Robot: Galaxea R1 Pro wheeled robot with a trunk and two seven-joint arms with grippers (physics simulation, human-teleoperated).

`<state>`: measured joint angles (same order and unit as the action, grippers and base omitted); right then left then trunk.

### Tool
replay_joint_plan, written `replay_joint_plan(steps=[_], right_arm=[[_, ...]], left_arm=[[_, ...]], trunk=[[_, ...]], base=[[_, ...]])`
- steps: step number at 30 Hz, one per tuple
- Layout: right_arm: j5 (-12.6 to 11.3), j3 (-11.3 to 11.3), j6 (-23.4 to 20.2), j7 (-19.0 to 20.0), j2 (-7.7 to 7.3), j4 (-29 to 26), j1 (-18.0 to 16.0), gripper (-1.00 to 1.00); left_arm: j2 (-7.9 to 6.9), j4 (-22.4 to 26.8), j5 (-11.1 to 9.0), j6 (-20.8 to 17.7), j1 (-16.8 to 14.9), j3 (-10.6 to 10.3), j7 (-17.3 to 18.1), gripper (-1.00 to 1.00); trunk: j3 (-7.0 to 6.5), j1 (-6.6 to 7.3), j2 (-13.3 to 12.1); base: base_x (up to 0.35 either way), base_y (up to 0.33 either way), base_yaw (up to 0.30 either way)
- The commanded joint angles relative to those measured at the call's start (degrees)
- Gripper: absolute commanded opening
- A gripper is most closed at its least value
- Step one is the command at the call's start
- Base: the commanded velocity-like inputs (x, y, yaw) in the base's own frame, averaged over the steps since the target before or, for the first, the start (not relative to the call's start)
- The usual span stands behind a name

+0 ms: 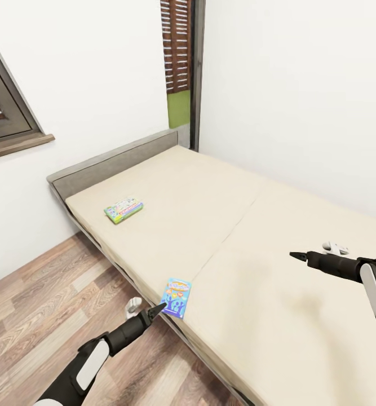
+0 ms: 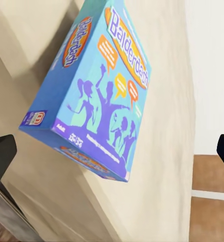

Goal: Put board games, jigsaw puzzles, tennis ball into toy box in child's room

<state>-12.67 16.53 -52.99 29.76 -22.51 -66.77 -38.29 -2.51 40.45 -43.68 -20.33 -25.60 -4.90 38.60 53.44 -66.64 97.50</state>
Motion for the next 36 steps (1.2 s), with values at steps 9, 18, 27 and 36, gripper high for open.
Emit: replay_joint_plan(steps=[9,18,27,36], right_arm=[[0.0,0.1,-0.3,0.2,0.01,0.0,0.0,1.00],[0.0,0.1,-0.4,0.2,0.01,0.0,0.0,1.00],[0.0,0.1,-0.4,0.2,0.07,-0.4,0.0,1.00],[0.0,0.1,-0.4,0.2,0.15,-1.1,0.3,1.00]], left_arm=[[-0.28,0.0,-0.6,-0.1,0.1,0.1,0.7,1.00],[-0.51,0.0,-0.6,0.0,0.1,1.6,0.8,1.00],[-0.70,-0.1,-0.5,0.0,0.1,3.4,1.0,1.00],[-1.16,-0.2,-0.4,0.0,-0.1,4.0,0.8,1.00]], trunk=[[0.62,0.00,0.0],[1.37,0.00,0.0],[2.18,0.00,0.0],[3.01,0.00,0.0]], base=[[0.000,0.000,0.000],[0.000,0.000,0.000],[0.000,0.000,0.000],[0.000,0.000,0.000]])
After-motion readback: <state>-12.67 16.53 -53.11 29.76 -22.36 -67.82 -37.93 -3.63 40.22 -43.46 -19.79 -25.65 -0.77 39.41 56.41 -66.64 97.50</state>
